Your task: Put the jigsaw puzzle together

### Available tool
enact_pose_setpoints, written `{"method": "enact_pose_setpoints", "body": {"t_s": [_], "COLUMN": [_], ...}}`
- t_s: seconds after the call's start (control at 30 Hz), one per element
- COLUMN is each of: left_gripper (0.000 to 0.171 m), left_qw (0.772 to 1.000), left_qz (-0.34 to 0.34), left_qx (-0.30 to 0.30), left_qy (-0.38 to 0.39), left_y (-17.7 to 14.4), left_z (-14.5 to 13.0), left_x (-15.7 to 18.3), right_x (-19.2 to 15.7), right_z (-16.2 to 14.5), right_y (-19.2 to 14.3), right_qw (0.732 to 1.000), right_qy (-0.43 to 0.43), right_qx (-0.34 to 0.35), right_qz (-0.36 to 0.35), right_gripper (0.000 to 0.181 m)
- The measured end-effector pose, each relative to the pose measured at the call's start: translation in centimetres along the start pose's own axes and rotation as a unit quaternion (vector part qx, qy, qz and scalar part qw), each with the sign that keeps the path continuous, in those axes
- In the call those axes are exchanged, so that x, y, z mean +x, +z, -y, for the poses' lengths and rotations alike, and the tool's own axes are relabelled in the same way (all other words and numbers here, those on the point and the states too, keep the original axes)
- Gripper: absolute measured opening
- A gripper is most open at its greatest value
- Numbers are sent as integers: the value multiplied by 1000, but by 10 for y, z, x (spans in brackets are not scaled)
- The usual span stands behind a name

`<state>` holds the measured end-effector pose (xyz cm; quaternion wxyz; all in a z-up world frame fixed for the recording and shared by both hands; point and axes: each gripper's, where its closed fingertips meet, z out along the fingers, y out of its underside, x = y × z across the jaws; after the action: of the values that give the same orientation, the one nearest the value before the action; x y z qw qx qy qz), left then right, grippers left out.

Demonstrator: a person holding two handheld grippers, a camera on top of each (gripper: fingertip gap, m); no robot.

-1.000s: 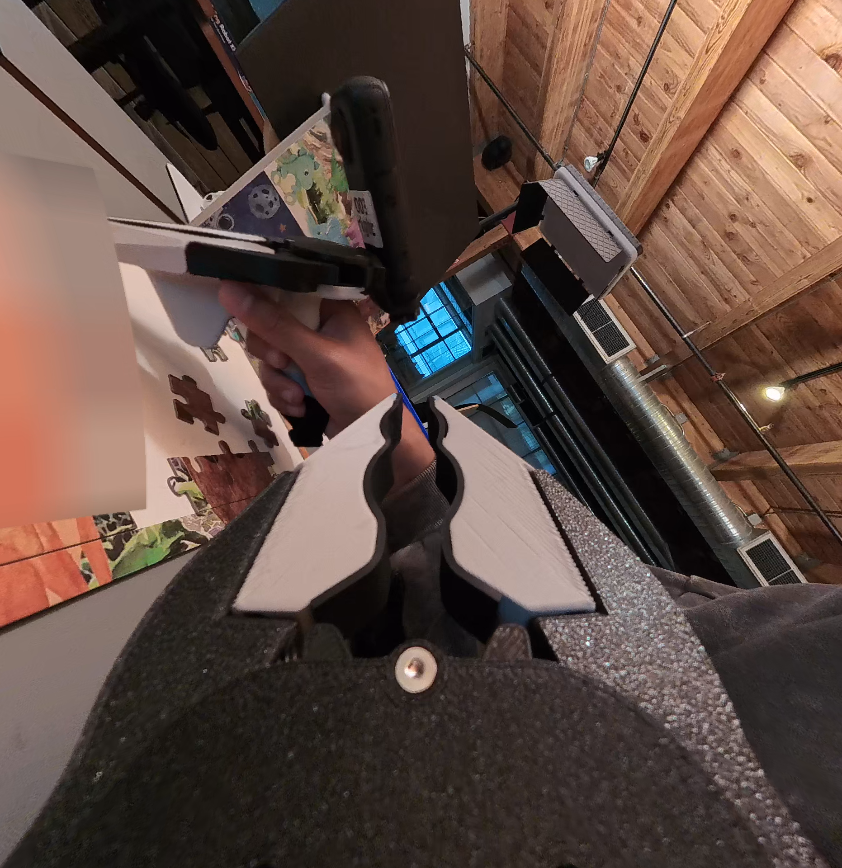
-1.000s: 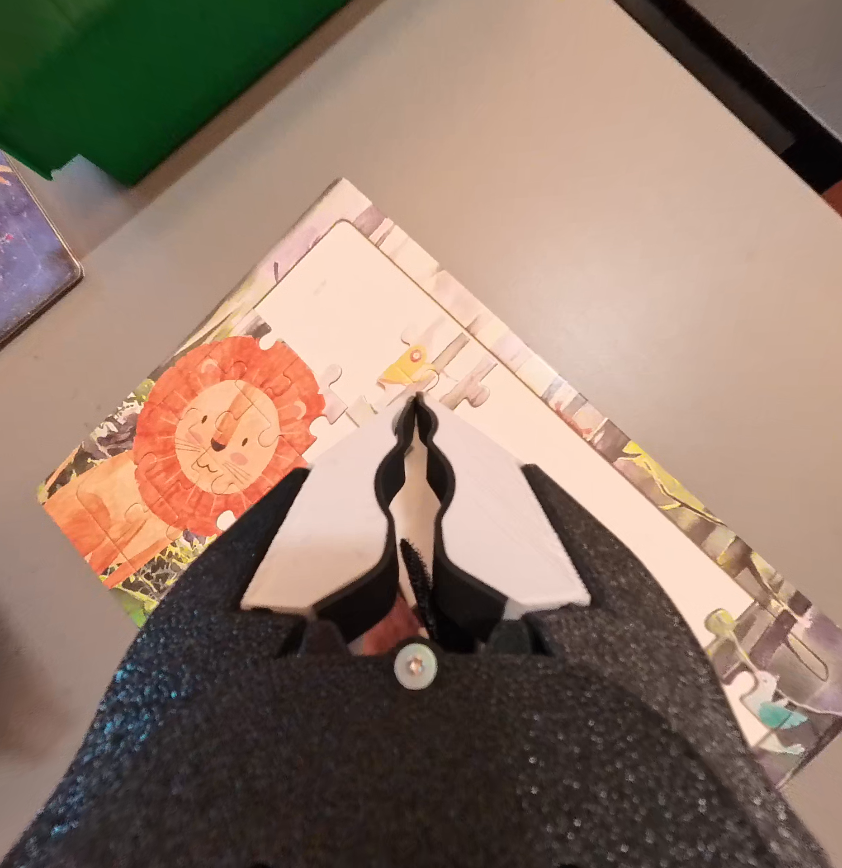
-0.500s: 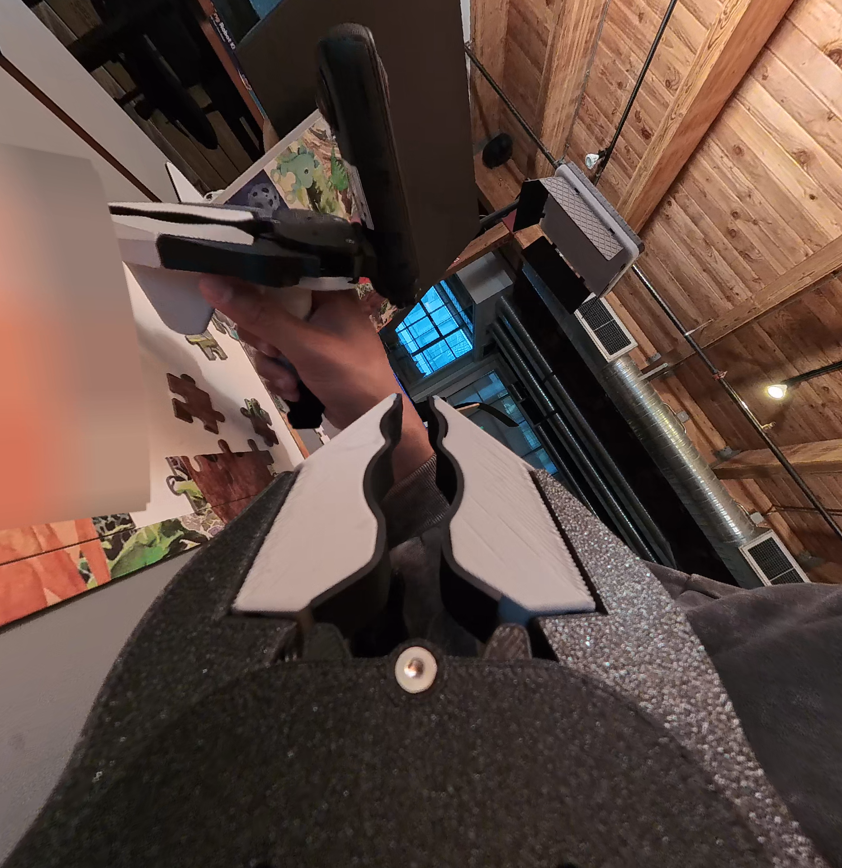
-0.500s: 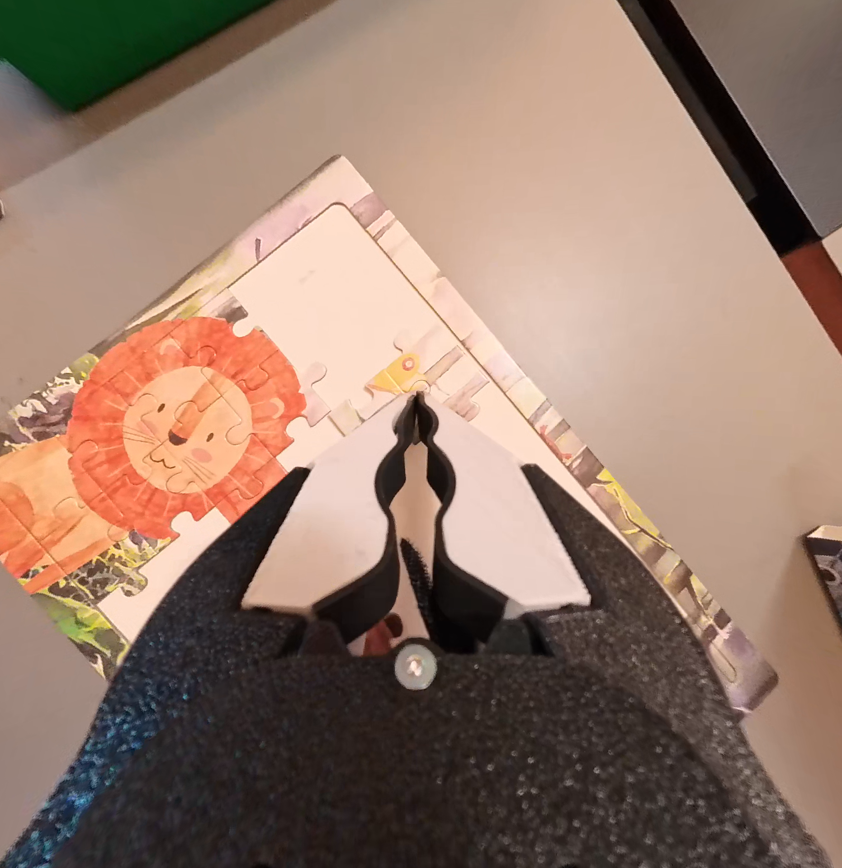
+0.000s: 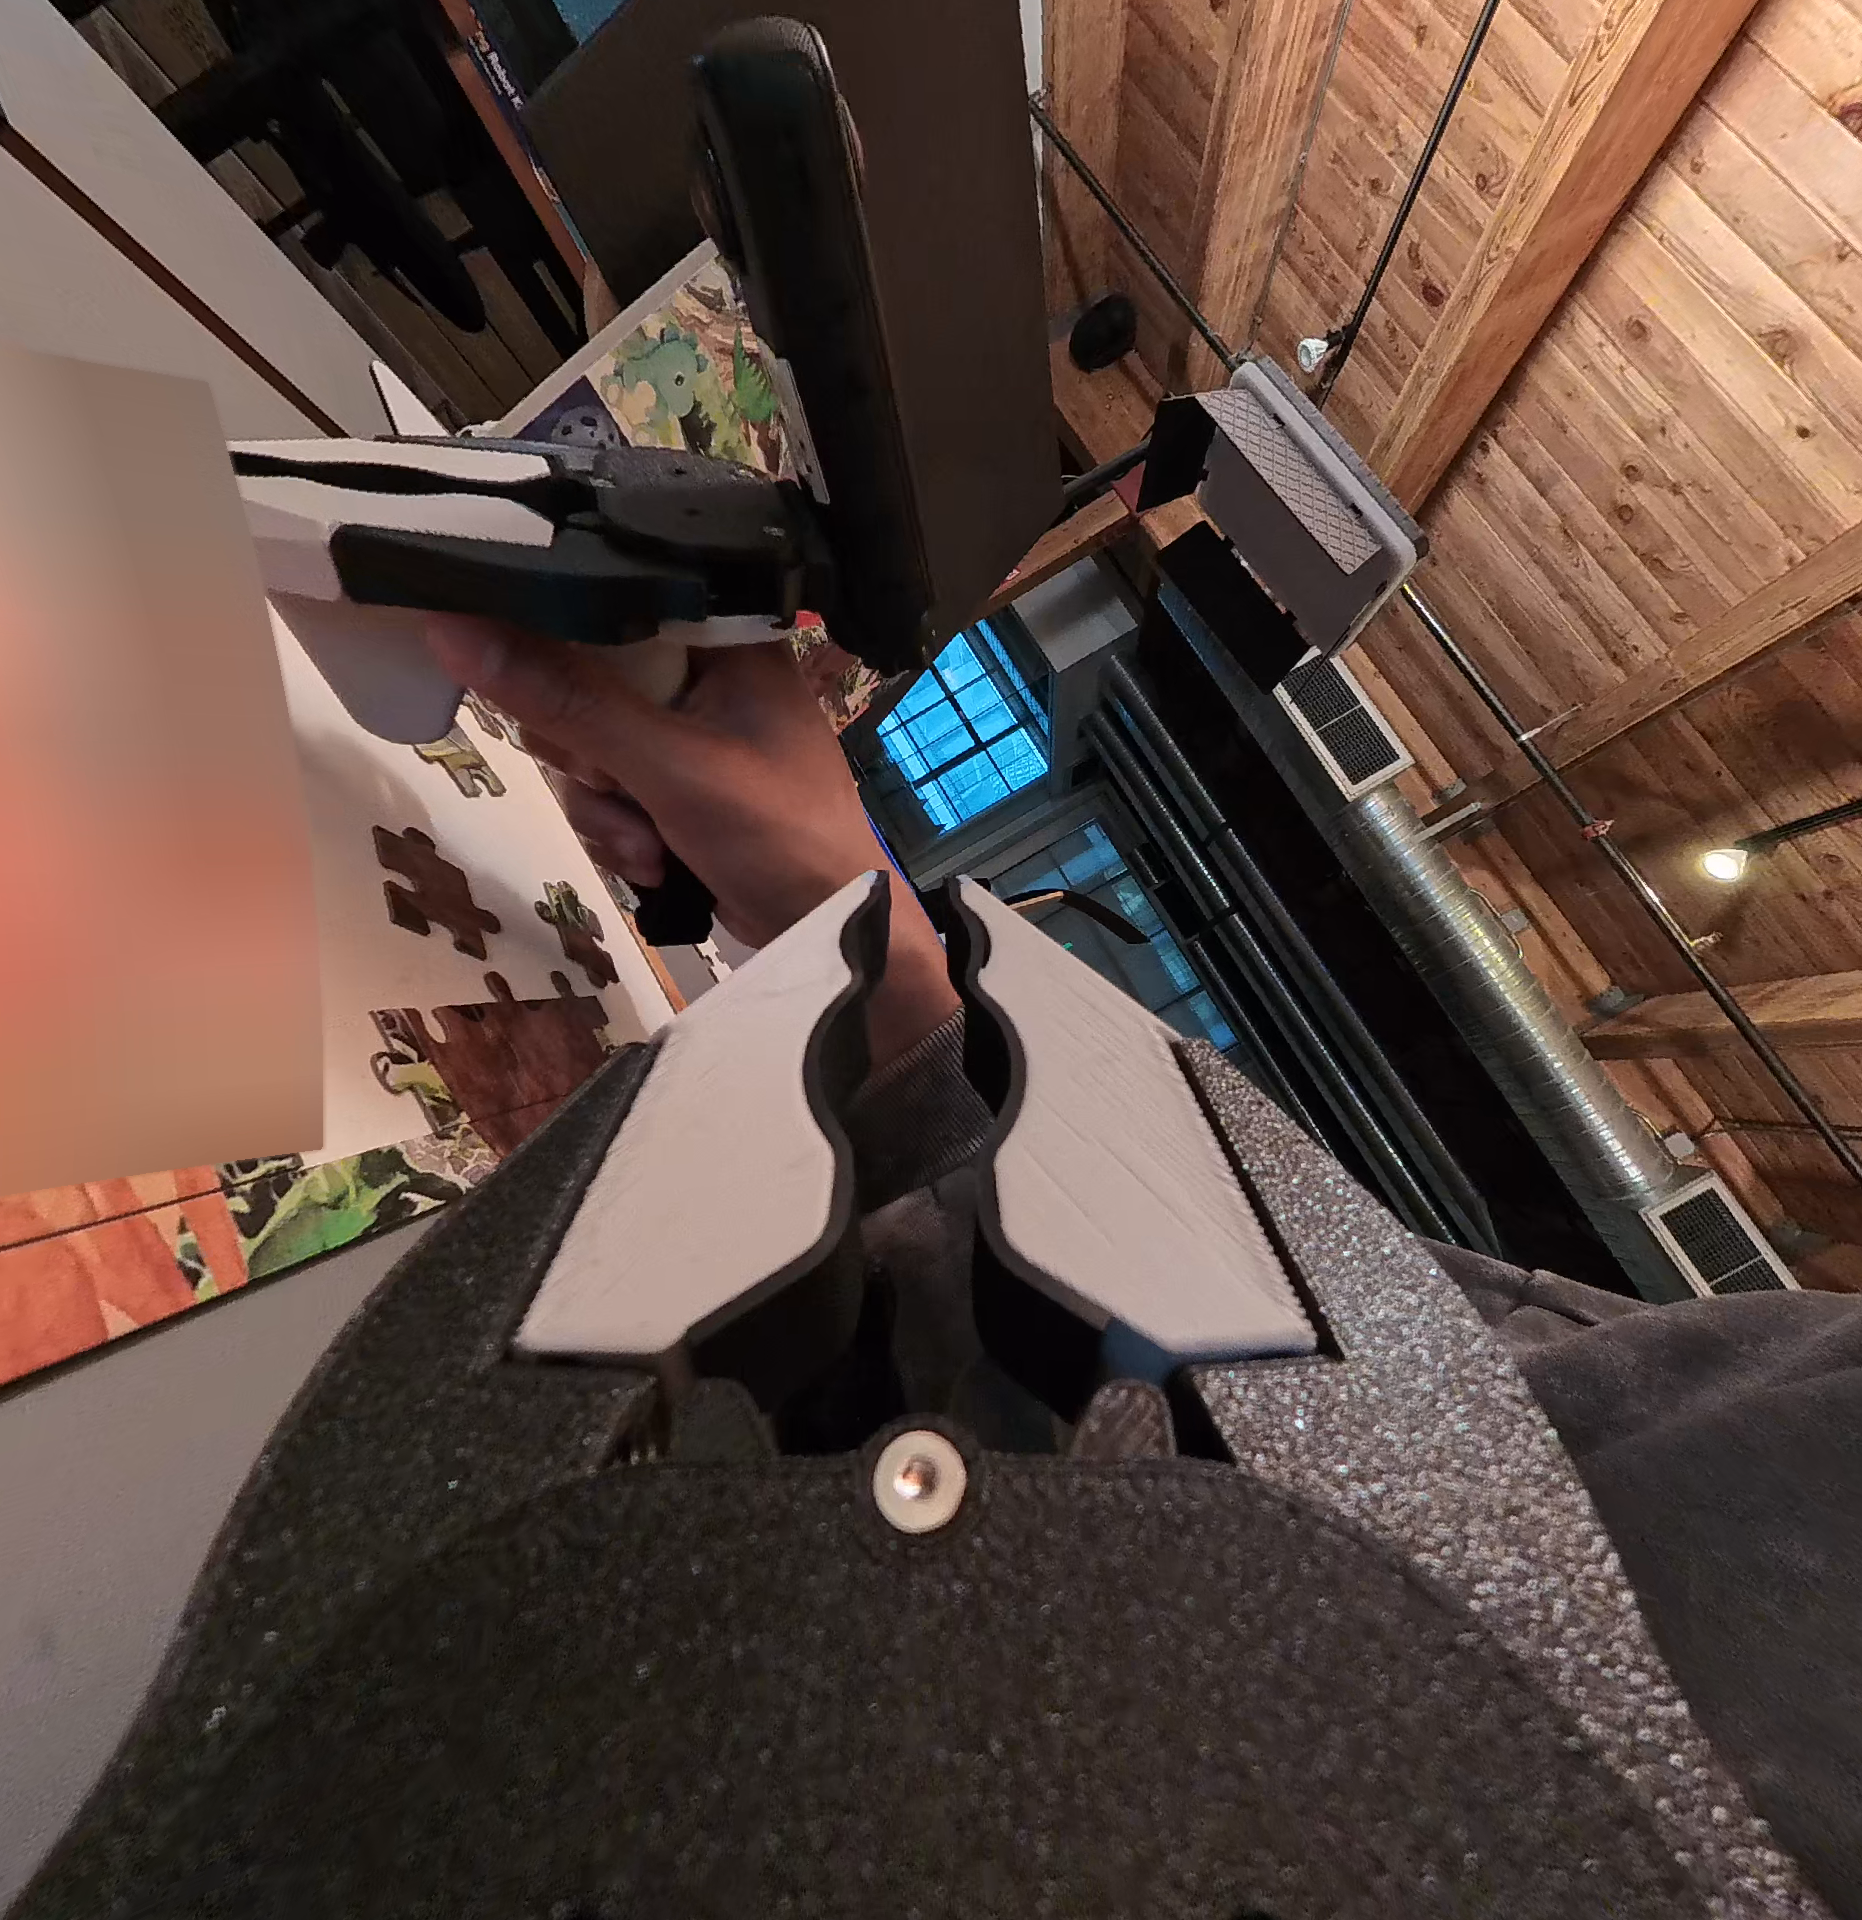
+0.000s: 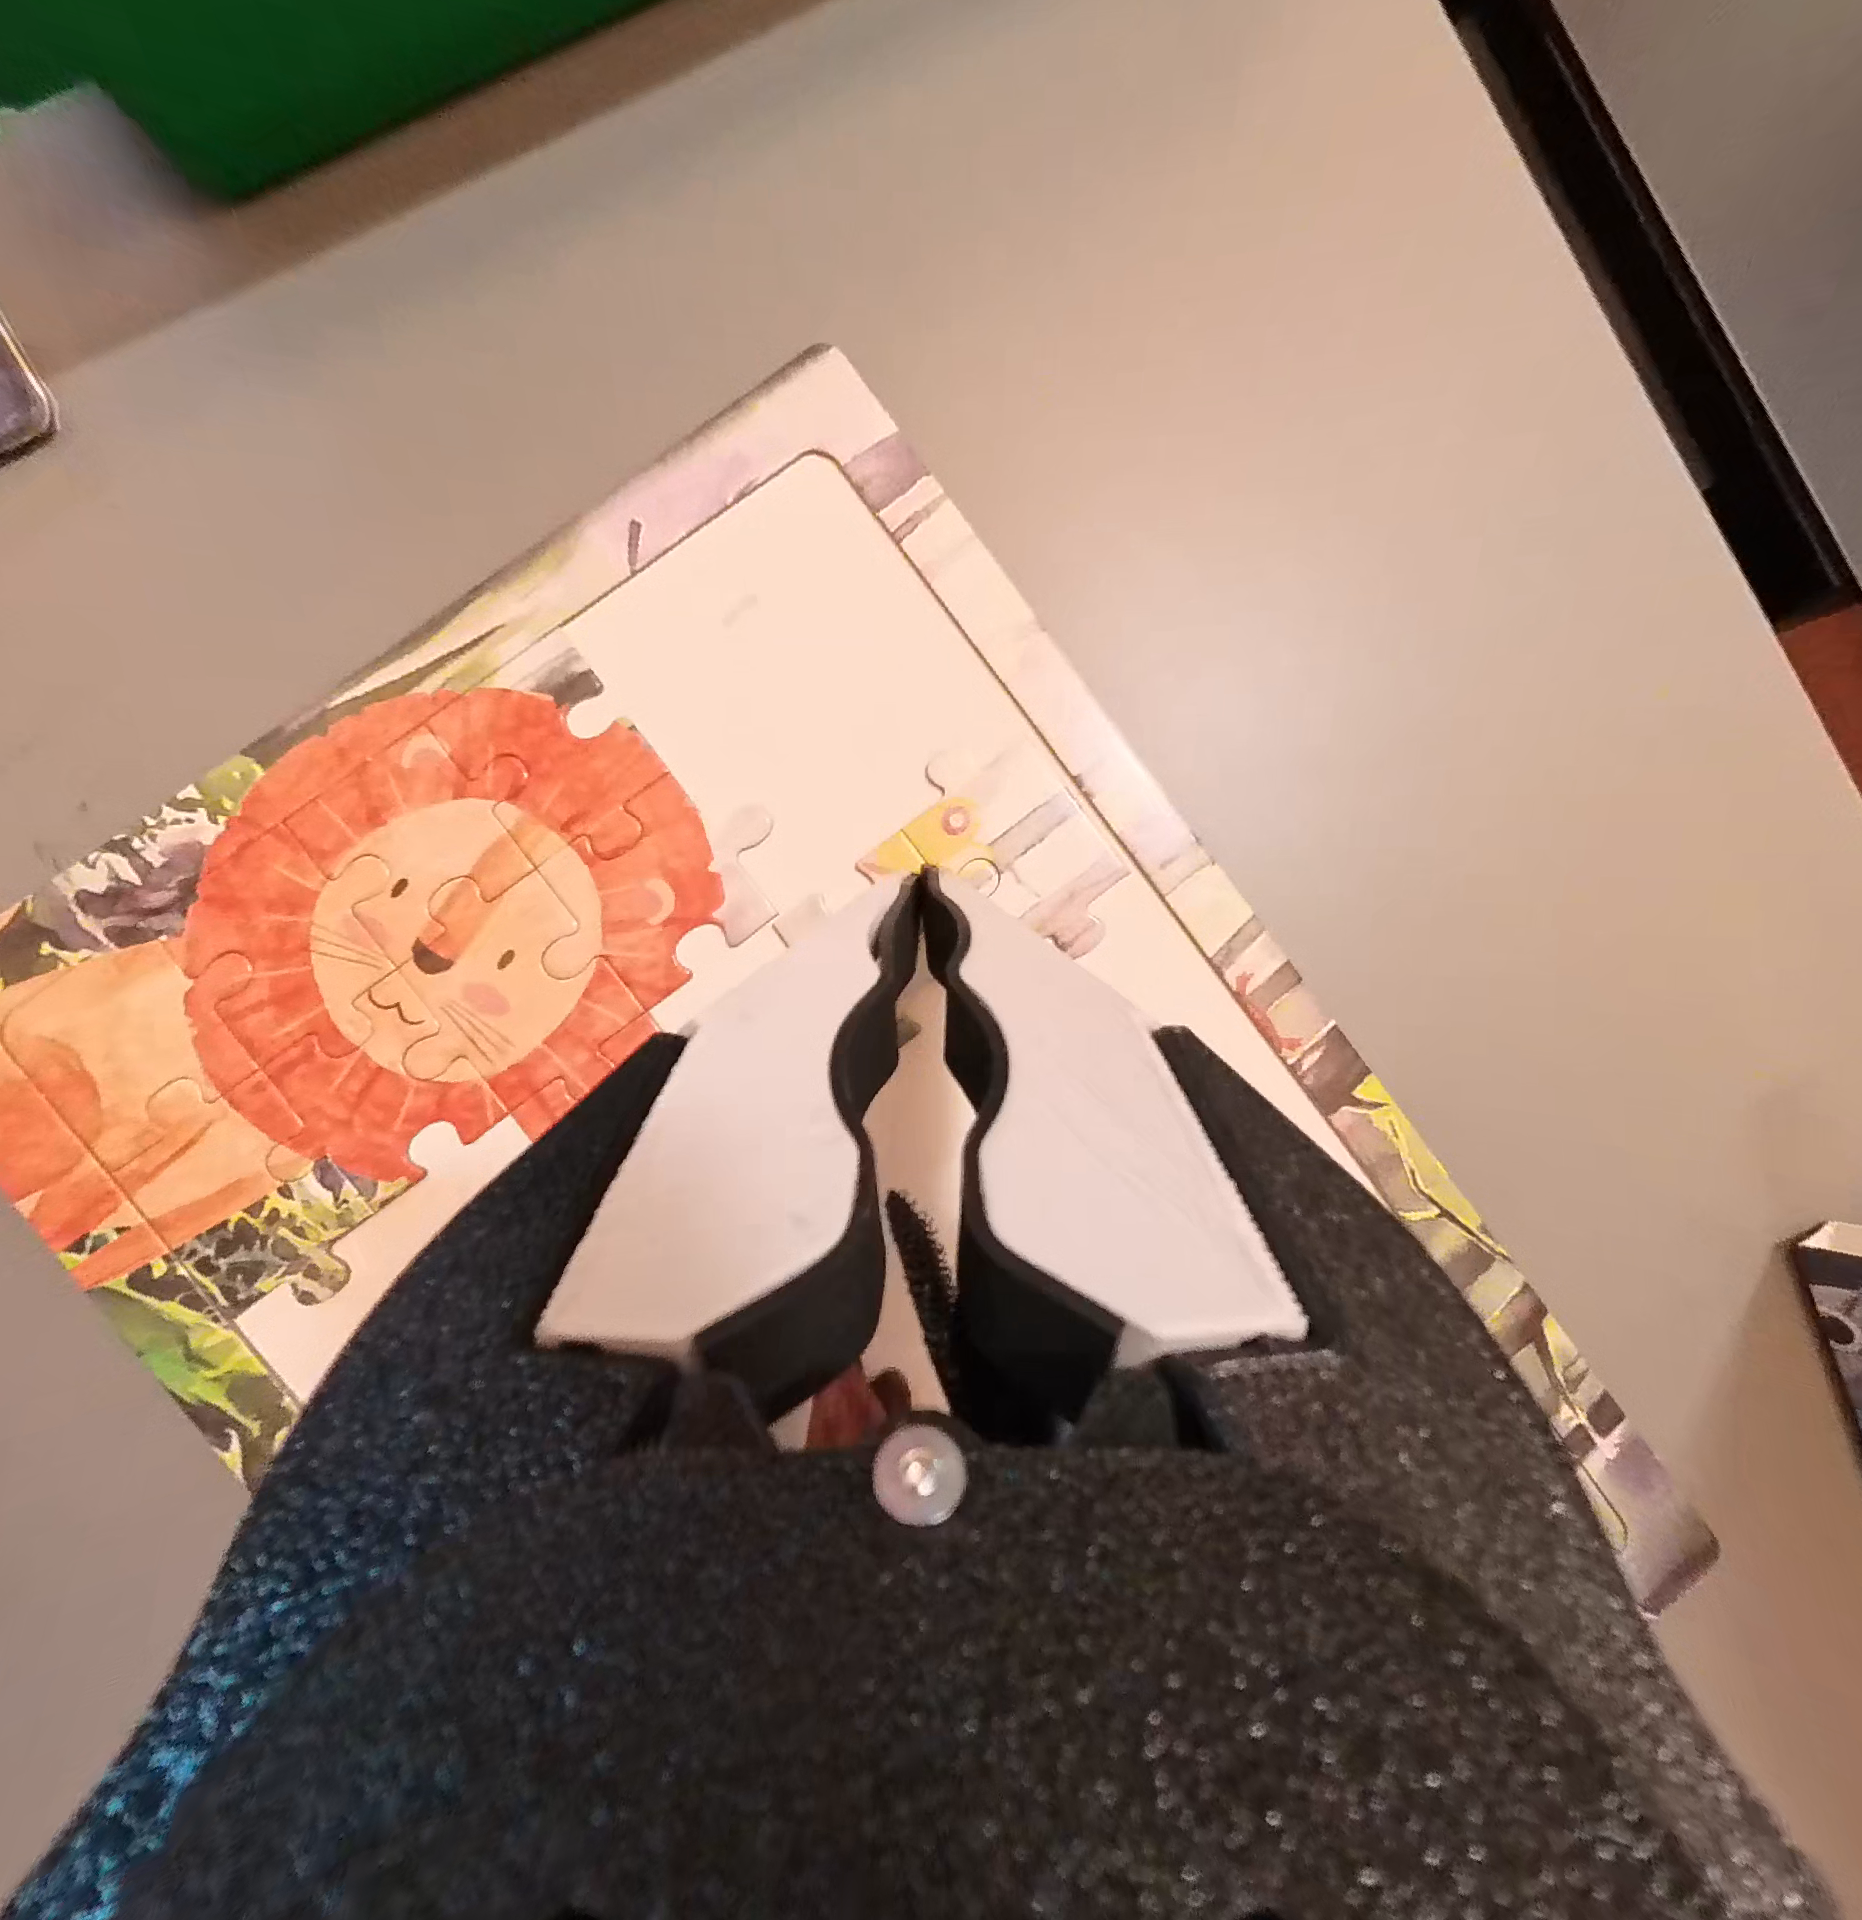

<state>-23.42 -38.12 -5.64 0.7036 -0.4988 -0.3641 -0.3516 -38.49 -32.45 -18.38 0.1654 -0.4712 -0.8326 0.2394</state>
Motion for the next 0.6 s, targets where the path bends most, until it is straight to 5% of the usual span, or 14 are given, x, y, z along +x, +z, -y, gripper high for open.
{"method": "enact_pose_setpoints", "body": {"t_s": [0.6], "left_gripper": [9], "left_qw": [1000], "left_qz": [-2], "left_qx": [0], "left_qy": [-4], "left_y": [0], "left_z": [0], "left_x": [0], "right_x": [-7], "right_z": [-1], "right_y": [-17], "right_qw": [999], "right_qy": [11], "right_qx": [19], "right_qz": [24], "right_gripper": [0]}}
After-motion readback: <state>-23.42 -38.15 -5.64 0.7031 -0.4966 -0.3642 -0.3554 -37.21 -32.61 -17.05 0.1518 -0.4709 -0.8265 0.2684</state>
